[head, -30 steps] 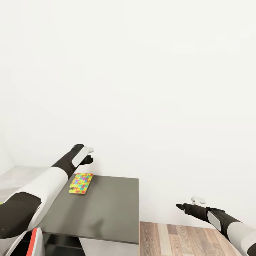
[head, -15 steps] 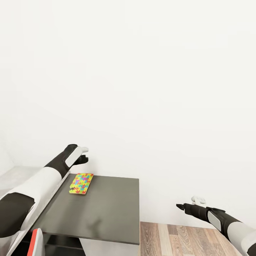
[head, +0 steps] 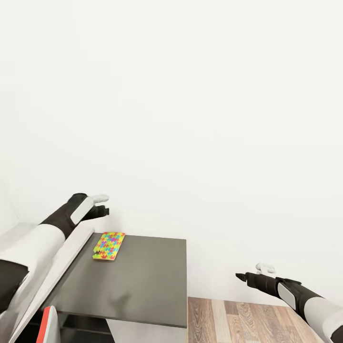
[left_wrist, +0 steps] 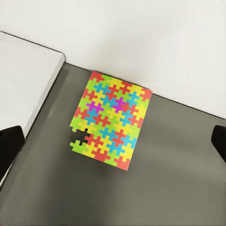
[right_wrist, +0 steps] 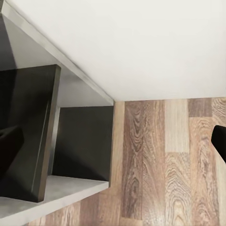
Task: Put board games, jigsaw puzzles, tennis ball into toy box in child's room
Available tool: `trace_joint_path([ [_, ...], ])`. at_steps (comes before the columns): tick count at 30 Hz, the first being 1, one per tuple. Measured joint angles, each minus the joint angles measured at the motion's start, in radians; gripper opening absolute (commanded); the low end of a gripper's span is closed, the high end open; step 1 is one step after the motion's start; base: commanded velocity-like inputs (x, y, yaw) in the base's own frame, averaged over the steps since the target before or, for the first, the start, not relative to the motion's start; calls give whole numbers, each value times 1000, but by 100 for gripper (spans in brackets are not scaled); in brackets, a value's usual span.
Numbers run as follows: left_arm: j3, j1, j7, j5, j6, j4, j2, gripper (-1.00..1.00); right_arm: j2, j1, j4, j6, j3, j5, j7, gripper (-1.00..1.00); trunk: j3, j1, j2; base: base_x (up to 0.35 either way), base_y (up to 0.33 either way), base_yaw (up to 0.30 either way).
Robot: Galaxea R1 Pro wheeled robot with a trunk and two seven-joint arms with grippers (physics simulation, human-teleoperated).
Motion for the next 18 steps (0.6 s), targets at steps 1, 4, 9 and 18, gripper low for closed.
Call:
trace_joint_path([
  [1, 0, 0, -22, -26, -11, 0, 5, 100, 0, 0, 0, 0, 0, 0, 0, 100, 0, 0, 0, 0, 0, 0],
  [4, 1, 0, -75, -87, -45, 2, 11, 100, 0, 0, 0, 0, 0, 0, 0, 100, 0, 0, 0, 0, 0, 0],
  [9, 3, -1, -181, -175, -85, 41, 15, 100, 0, 0, 0, 0, 0, 0, 0, 100, 0, 0, 0, 0, 0, 0],
  [18, 5, -2, -294, -238, -203, 127, 16, 100, -1, 0, 0, -1, 0, 0, 2, 100, 0, 0, 0, 0, 0, 0],
])
